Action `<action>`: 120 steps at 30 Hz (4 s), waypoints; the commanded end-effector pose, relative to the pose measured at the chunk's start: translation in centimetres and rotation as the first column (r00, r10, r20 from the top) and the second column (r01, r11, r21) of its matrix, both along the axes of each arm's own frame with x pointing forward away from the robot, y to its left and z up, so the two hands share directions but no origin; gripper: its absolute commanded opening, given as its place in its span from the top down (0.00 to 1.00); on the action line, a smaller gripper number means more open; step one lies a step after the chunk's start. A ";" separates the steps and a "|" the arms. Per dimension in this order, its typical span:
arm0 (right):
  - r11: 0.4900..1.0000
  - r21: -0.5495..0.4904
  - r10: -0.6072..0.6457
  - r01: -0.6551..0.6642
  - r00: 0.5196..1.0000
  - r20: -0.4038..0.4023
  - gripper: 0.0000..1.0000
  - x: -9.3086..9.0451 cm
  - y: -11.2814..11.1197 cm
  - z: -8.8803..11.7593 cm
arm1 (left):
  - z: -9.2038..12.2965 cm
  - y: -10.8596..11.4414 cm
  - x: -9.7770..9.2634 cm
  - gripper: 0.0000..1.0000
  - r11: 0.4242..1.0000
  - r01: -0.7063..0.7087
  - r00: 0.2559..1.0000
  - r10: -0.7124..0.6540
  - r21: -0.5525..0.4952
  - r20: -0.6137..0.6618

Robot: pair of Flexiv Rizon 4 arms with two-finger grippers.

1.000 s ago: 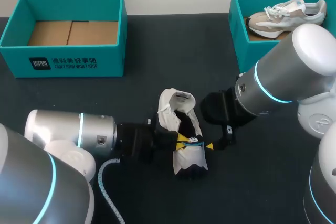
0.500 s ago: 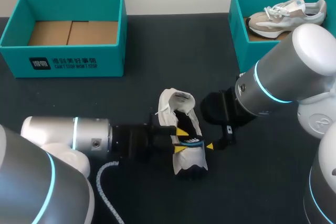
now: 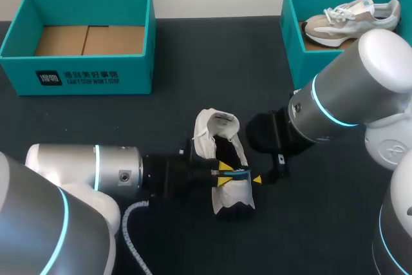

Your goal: Take the shoe out of the shoebox, open the shoe tongue, remove and reinsert the insole, then place the shoe into the shoebox

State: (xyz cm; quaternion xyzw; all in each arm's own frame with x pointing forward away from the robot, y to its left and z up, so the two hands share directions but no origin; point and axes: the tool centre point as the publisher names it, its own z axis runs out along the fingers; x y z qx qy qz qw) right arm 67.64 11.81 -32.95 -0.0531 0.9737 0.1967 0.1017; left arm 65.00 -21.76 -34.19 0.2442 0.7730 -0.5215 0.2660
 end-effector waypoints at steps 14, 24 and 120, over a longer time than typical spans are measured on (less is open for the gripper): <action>1.000 0.002 0.000 0.000 1.000 0.003 0.00 -0.1 0.0 -0.1 | -1.7 -0.1 -1.7 1.00 0.999 0.021 0.997 -0.019 0.027 -0.071; 1.000 0.002 0.000 0.000 1.000 0.003 0.00 -0.1 0.0 -0.1 | -1.0 0.2 -1.4 0.64 1.000 -0.018 0.998 0.019 0.015 -0.065; 1.000 0.002 0.000 0.000 1.000 0.003 0.00 -0.1 0.0 -0.1 | -0.4 2.1 0.8 0.66 0.971 -0.208 0.974 0.194 0.117 0.117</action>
